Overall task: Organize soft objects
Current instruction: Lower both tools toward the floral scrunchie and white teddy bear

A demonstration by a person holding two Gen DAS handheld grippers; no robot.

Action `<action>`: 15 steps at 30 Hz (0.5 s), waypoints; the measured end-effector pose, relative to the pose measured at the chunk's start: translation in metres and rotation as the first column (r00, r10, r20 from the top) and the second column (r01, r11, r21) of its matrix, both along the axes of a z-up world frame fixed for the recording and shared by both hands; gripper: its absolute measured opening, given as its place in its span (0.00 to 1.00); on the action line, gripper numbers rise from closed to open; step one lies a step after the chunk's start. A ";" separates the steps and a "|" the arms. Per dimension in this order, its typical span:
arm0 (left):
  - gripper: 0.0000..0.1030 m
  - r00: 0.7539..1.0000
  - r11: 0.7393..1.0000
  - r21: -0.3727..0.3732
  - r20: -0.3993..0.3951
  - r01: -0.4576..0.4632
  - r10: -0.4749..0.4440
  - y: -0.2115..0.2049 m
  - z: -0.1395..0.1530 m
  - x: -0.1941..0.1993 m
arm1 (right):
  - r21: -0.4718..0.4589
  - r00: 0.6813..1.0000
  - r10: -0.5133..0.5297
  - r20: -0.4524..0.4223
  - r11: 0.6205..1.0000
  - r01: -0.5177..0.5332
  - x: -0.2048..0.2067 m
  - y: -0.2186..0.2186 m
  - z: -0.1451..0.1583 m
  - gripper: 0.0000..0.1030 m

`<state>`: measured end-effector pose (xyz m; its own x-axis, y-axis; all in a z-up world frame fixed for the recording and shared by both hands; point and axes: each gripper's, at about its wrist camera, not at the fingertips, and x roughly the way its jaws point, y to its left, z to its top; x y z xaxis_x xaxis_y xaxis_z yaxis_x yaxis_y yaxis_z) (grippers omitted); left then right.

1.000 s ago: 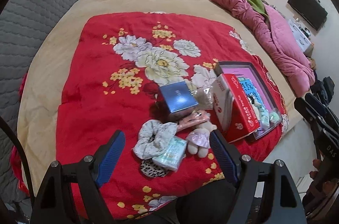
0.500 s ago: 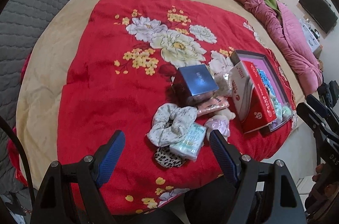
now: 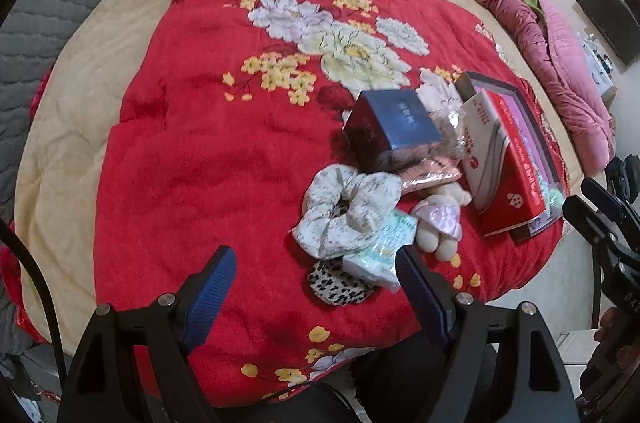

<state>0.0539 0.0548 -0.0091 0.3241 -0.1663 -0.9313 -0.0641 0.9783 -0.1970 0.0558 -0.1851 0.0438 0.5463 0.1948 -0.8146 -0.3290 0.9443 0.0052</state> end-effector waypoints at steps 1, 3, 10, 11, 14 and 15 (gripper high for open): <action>0.79 1.000 1.000 0.000 -0.007 0.000 0.000 0.000 -0.004 0.000 | -0.001 1.000 0.009 -0.007 1.000 -0.009 -0.001 0.003 -0.003 0.74; 0.79 1.000 1.000 0.004 -0.019 0.003 -0.003 0.000 -0.012 -0.001 | -0.010 1.000 0.020 -0.020 1.000 -0.021 -0.002 0.008 -0.010 0.74; 0.79 0.999 1.000 0.005 -0.049 0.004 -0.003 -0.004 -0.031 -0.002 | -0.031 0.998 0.030 -0.053 0.999 -0.032 -0.005 0.016 -0.030 0.74; 0.79 0.999 1.000 0.004 -0.048 0.004 -0.004 -0.006 -0.032 -0.001 | -0.038 0.998 0.029 -0.058 0.999 -0.032 -0.005 0.017 -0.032 0.74; 0.79 0.999 1.000 0.002 -0.052 0.008 -0.008 -0.011 -0.036 0.004 | -0.034 0.996 0.030 -0.082 0.999 -0.033 -0.006 0.020 -0.041 0.74; 0.79 0.999 1.000 0.003 -0.050 0.010 -0.010 -0.013 -0.036 0.005 | -0.039 0.995 0.029 -0.090 0.999 -0.032 -0.006 0.021 -0.045 0.74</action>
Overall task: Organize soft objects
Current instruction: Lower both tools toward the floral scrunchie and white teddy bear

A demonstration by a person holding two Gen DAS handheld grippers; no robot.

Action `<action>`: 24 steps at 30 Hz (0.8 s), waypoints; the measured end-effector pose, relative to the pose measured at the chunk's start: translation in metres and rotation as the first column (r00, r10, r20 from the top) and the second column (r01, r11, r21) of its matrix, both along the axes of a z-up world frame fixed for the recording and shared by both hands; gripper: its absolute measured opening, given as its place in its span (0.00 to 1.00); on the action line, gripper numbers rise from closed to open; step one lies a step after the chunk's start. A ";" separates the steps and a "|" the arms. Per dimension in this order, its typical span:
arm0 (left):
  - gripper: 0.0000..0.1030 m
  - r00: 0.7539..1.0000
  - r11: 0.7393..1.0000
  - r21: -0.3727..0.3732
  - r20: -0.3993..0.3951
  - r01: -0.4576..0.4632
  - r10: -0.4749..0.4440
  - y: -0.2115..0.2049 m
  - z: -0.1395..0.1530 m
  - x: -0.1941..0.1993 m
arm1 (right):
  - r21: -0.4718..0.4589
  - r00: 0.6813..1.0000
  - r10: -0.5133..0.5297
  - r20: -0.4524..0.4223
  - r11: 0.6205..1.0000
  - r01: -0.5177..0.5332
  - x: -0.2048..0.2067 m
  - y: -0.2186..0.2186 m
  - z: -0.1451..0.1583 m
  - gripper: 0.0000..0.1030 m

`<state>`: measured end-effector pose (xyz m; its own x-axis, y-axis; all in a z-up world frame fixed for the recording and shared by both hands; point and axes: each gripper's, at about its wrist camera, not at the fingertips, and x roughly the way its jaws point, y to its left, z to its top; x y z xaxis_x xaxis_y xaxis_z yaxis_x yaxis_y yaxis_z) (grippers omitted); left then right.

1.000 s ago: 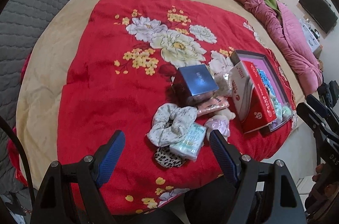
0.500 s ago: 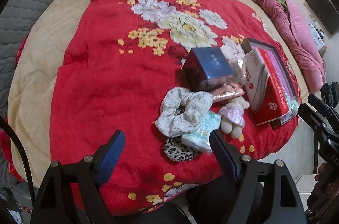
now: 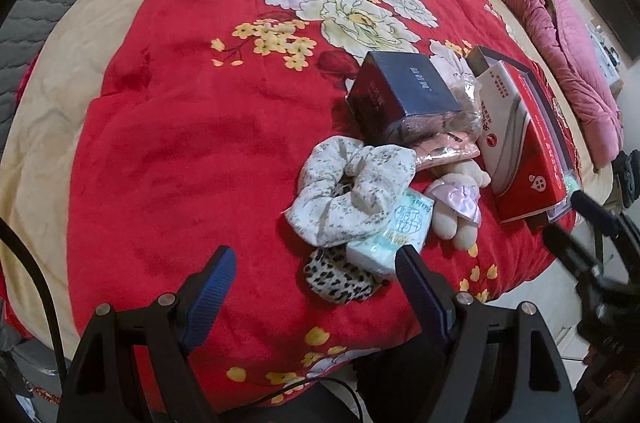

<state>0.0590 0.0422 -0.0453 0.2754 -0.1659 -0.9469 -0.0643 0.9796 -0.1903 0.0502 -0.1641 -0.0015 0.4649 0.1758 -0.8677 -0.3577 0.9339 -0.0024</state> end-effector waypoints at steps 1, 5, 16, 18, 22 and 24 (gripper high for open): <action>0.79 1.000 1.000 0.002 0.001 0.002 -0.002 -0.002 -0.001 0.002 | -0.003 1.000 -0.003 -0.008 1.000 0.003 0.001 0.001 -0.003 0.74; 0.79 1.000 1.000 0.010 -0.009 0.019 -0.019 -0.012 -0.007 0.013 | -0.012 0.999 0.008 -0.036 1.000 -0.009 0.003 0.005 -0.014 0.74; 0.79 0.997 0.997 0.065 -0.067 0.050 -0.046 -0.029 -0.033 0.047 | 0.066 0.981 -0.102 -0.165 0.991 0.114 0.020 0.000 -0.042 0.74; 0.79 0.996 0.997 0.065 -0.082 0.047 -0.042 -0.027 -0.038 0.052 | 0.063 0.975 -0.132 -0.181 0.987 0.146 0.025 0.002 -0.045 0.74; 0.78 0.995 0.999 0.041 -0.094 0.028 -0.024 -0.021 -0.044 0.057 | 0.048 0.961 -0.186 -0.206 0.979 0.200 0.036 0.006 -0.053 0.74; 0.74 0.995 1.000 0.017 -0.096 0.025 -0.023 -0.017 -0.047 0.059 | 0.040 0.954 -0.203 -0.222 0.975 0.217 0.040 0.008 -0.058 0.74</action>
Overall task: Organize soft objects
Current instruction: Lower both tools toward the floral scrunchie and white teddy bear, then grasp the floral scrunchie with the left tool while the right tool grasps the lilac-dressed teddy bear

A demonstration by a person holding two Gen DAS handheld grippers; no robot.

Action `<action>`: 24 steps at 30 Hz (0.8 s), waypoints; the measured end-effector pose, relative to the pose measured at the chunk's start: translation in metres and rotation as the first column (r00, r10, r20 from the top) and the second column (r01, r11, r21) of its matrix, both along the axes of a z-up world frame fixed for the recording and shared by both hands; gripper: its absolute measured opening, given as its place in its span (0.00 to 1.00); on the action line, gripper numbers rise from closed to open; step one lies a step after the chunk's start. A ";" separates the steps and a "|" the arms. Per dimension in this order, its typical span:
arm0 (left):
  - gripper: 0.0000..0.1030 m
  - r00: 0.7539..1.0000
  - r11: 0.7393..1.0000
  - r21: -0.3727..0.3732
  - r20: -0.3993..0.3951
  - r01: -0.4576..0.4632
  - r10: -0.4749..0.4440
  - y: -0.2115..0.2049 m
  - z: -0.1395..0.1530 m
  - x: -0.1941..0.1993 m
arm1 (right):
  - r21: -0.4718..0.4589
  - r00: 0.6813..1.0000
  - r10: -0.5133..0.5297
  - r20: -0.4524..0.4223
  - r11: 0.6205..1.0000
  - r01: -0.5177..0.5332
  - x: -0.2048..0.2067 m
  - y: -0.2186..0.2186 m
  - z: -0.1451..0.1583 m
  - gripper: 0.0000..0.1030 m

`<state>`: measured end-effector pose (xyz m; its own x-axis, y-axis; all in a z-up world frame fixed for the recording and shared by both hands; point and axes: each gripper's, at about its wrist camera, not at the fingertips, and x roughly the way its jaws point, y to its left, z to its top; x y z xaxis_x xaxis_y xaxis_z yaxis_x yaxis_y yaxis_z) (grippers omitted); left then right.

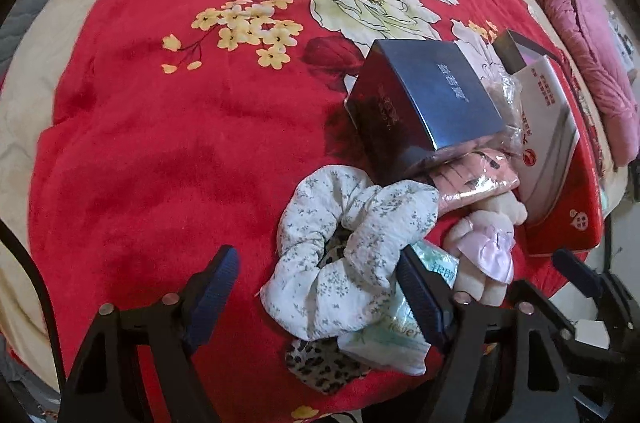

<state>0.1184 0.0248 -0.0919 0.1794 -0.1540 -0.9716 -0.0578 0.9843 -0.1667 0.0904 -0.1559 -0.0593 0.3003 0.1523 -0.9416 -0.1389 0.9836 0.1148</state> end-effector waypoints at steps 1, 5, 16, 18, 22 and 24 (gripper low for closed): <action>0.69 1.000 1.000 -0.006 -0.003 -0.004 0.004 0.002 -0.002 0.001 | 0.007 1.000 -0.011 -0.008 1.000 0.011 0.003 0.001 -0.003 0.74; 0.56 1.000 0.998 -0.064 -0.015 -0.011 0.010 0.008 -0.006 0.004 | 0.008 0.997 -0.061 -0.040 0.998 0.062 0.012 0.004 -0.014 0.74; 0.22 0.996 0.976 -0.203 -0.059 -0.083 0.072 0.026 -0.022 0.015 | 0.036 0.974 -0.165 -0.152 0.984 0.173 0.039 0.000 -0.050 0.74; 0.22 0.995 0.973 -0.214 -0.058 -0.090 0.080 0.028 -0.023 0.015 | 0.042 0.967 -0.186 -0.175 0.980 0.196 0.042 -0.002 -0.056 0.74; 0.20 0.995 0.972 -0.215 -0.045 -0.094 0.086 0.029 -0.022 0.014 | 0.026 0.960 -0.207 -0.187 0.976 0.215 0.051 0.002 -0.066 0.74; 0.20 0.996 0.973 -0.212 -0.039 -0.092 0.085 0.029 -0.020 0.014 | 0.007 0.964 -0.196 -0.178 0.980 0.201 0.055 0.006 -0.068 0.74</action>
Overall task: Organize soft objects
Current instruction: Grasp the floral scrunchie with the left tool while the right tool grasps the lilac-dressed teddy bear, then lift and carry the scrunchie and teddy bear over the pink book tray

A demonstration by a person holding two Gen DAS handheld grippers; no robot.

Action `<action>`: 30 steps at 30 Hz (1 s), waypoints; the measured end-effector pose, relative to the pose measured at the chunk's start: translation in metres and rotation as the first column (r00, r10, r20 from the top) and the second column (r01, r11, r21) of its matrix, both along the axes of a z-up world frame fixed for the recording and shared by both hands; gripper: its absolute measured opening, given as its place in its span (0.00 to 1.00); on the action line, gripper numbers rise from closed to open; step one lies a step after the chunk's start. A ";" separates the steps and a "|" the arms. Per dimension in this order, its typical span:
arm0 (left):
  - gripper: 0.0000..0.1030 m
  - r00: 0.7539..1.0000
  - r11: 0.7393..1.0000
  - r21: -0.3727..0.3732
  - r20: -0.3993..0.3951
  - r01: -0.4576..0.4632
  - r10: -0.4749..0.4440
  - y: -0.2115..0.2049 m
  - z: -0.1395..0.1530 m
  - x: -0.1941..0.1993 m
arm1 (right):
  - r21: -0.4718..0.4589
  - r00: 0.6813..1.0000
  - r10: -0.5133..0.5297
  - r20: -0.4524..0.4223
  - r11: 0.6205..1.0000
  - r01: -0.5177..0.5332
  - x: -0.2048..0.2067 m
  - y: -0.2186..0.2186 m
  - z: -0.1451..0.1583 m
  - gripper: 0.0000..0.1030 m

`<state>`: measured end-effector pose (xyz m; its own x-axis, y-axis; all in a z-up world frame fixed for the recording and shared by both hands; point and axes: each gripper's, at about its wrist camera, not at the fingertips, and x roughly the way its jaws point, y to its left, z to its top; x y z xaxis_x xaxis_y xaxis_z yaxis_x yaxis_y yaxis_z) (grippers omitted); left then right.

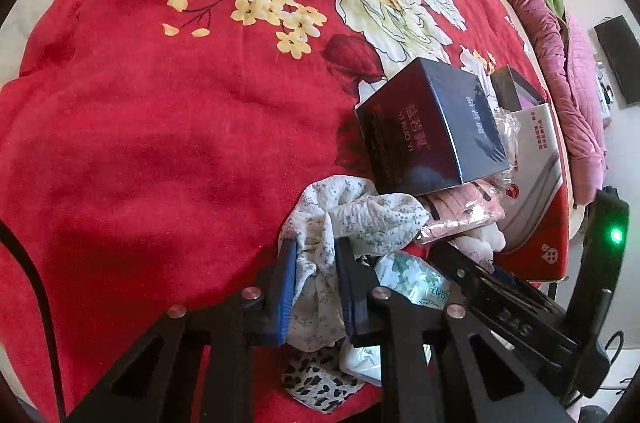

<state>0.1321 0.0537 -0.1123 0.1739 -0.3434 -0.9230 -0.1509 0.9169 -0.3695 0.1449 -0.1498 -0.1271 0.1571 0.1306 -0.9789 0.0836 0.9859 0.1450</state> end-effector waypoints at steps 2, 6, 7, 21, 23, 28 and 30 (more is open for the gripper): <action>0.20 1.000 1.000 0.003 0.005 0.001 -0.001 0.001 0.002 -0.001 | -0.025 1.000 0.016 0.013 1.000 -0.015 0.001 0.003 -0.002 0.66; 0.20 1.000 1.000 0.009 0.020 -0.008 0.008 0.005 0.006 -0.005 | -0.032 0.998 0.060 0.034 0.998 -0.059 0.000 0.005 0.001 0.52; 0.19 1.000 1.000 0.008 0.024 -0.013 0.013 0.006 0.007 -0.006 | -0.036 0.996 0.075 0.041 0.997 -0.074 -0.001 0.005 0.002 0.51; 0.13 0.993 0.998 -0.018 0.103 -0.052 0.054 0.012 0.034 -0.016 | 0.040 0.987 0.105 0.122 0.993 -0.110 -0.039 -0.029 0.038 0.45; 0.13 0.992 0.998 -0.016 0.112 -0.054 0.056 0.013 0.039 -0.019 | 0.044 0.985 0.102 0.138 0.993 -0.109 -0.043 -0.033 0.045 0.45; 0.13 0.987 0.998 -0.013 0.150 -0.063 0.064 0.015 0.057 -0.025 | 0.051 0.978 0.106 0.179 0.992 -0.117 -0.045 -0.033 0.060 0.45; 0.13 0.985 0.998 -0.009 0.164 -0.061 0.062 0.014 0.065 -0.027 | 0.062 0.975 0.112 0.192 0.990 -0.126 -0.047 -0.034 0.067 0.45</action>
<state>0.1047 0.0675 -0.0469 0.3437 -0.3306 -0.8790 -0.1439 0.9064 -0.3971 0.0982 -0.1837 -0.0604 0.3161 0.2295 -0.9205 -0.0695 0.9733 0.2188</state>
